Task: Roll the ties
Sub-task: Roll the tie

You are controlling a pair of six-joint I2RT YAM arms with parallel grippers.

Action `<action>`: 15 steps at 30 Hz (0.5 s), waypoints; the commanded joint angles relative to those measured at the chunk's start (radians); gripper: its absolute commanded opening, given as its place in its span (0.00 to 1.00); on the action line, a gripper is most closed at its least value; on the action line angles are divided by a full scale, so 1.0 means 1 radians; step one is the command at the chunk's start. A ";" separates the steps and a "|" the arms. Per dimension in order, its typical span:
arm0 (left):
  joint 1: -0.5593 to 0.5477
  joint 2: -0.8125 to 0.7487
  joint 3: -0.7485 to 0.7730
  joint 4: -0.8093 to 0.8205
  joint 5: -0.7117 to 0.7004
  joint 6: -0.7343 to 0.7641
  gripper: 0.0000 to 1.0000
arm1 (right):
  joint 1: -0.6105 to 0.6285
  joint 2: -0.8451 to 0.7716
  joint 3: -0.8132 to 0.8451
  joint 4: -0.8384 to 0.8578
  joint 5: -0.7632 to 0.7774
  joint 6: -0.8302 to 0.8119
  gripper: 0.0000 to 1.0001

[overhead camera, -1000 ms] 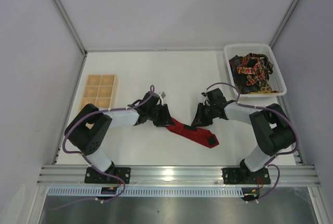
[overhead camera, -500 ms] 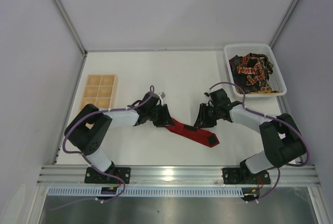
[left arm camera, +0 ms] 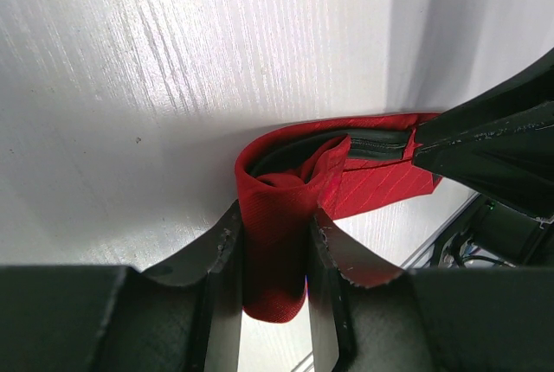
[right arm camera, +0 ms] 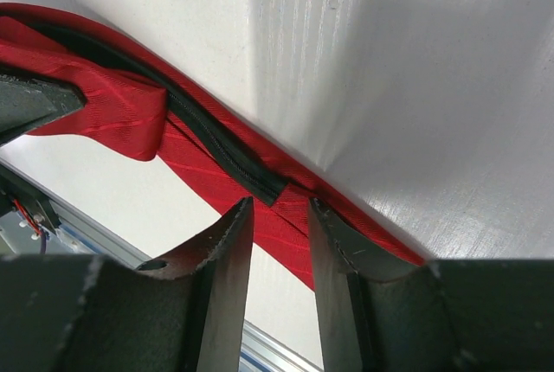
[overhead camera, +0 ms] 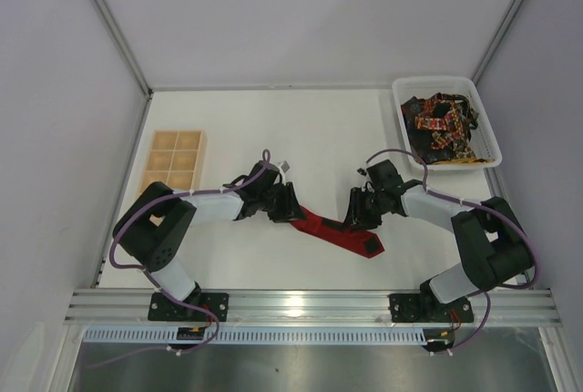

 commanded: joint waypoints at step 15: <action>-0.009 -0.074 -0.022 0.028 -0.027 -0.018 0.00 | -0.001 -0.036 -0.126 0.071 -0.011 0.120 0.18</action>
